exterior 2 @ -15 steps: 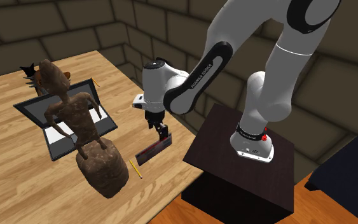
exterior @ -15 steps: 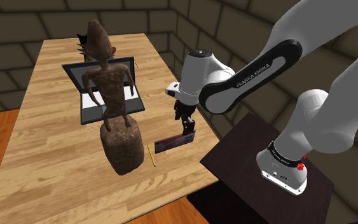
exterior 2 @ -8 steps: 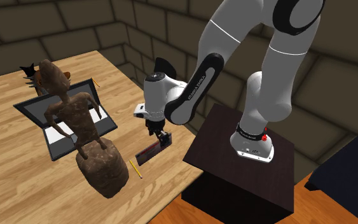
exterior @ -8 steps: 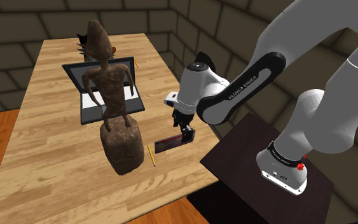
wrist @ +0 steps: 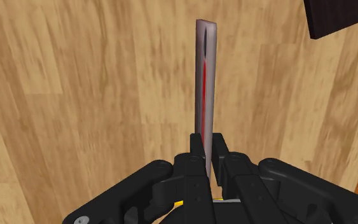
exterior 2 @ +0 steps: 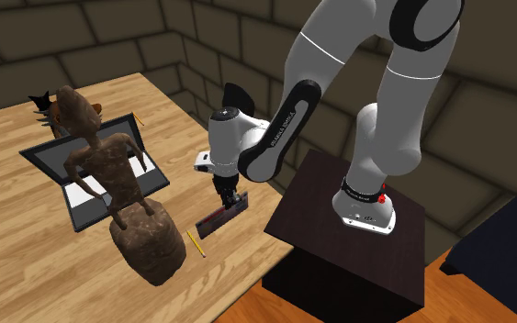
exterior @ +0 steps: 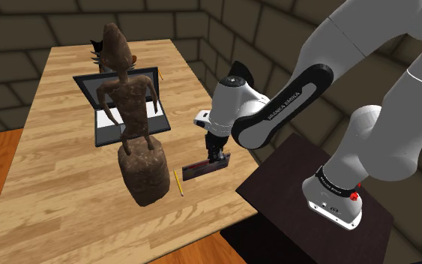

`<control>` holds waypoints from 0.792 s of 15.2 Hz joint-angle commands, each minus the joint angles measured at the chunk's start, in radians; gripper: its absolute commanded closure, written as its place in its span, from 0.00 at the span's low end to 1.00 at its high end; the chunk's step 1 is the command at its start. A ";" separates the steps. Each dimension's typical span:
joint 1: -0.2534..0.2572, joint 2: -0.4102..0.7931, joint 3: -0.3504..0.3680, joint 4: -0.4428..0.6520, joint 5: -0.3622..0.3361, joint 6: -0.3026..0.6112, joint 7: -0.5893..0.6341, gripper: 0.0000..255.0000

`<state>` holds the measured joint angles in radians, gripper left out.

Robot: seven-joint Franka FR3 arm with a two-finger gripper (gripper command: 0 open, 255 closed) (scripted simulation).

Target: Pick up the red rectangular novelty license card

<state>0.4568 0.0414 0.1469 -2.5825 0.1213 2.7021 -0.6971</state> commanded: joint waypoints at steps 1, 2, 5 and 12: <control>0.000 0.000 0.000 0.000 0.000 0.000 0.000 1.00; 0.000 0.000 0.000 0.000 0.000 0.000 0.000 1.00; 0.000 -0.013 0.000 0.002 0.000 -0.015 0.001 1.00; 0.000 -0.106 -0.001 0.017 0.005 -0.123 0.003 1.00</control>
<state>0.4562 -0.0496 0.1463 -2.5657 0.1250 2.5948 -0.6945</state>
